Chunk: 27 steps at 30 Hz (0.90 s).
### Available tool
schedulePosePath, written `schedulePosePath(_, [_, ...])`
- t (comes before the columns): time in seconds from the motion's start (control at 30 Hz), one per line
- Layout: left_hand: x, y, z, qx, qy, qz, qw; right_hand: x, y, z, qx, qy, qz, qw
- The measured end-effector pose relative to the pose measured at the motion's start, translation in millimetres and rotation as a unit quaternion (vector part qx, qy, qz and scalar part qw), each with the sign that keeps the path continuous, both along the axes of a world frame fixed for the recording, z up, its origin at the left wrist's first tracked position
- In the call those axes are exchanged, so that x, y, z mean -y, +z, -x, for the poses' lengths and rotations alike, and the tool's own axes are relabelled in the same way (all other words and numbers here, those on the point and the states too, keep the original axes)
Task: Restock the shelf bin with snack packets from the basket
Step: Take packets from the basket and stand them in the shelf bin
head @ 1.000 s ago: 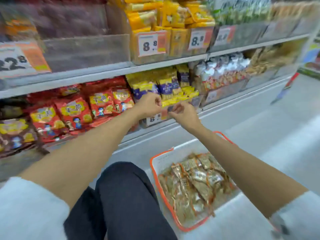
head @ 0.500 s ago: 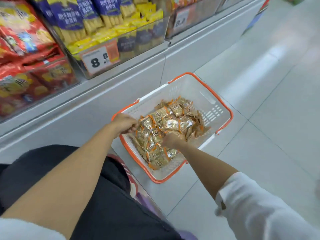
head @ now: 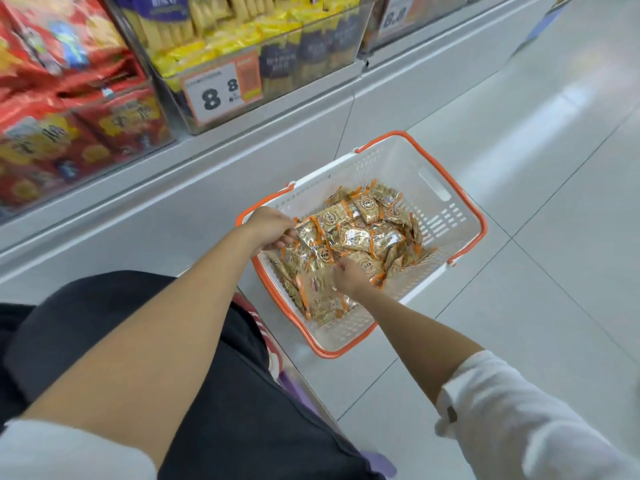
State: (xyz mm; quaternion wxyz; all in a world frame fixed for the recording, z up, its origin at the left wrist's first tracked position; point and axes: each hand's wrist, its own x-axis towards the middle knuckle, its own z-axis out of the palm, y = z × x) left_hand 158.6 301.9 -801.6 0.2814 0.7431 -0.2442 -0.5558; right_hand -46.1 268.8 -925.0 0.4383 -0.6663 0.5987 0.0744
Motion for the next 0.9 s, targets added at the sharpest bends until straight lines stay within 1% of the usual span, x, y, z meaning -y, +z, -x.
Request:
schedulePosePath(0.07, [1,4,2,0.011,0.021,0.006,1.000,16,37,-13,0.098,-0.041,0.048,0.993])
schedulePosePath(0.13, [2,11,1,0.021,0.013,0.017,1.000,33,78,-29,0.205,-0.051,0.062,0.975])
schedulePosePath(0.17, [3,17,-2,0.016,0.006,0.027,0.999,42,98,-38,0.244,-0.050,0.063,0.966])
schedulePosePath(0.23, [7,35,-15,-0.016,0.052,0.082,0.995,57,136,-56,0.302,-0.048,0.065,0.950])
schedulePosePath(0.3, [11,61,-31,-0.047,0.108,0.146,0.982,69,170,-71,0.344,-0.055,0.061,0.935])
schedulePosePath(0.37, [12,96,-46,-0.061,0.115,0.185,0.974,79,201,-81,0.383,-0.067,0.039,0.921])
schedulePosePath(0.43, [12,132,-63,-0.051,0.110,0.225,0.967,81,233,-93,0.439,-0.074,-0.009,0.895])
schedulePosePath(0.5, [9,163,-81,-0.047,0.105,0.245,0.963,79,262,-106,0.468,-0.058,-0.029,0.881])
schedulePosePath(0.6, [1,195,-99,-0.032,0.090,0.257,0.962,72,291,-123,0.475,-0.035,-0.004,0.879])
schedulePosePath(0.77, [-19,237,-118,-0.013,0.074,0.292,0.953,57,328,-147,0.485,-0.003,-0.003,0.875])
schedulePosePath(0.9, [-38,269,-136,0.022,0.081,0.316,0.945,48,359,-168,0.463,0.021,0.033,0.885])
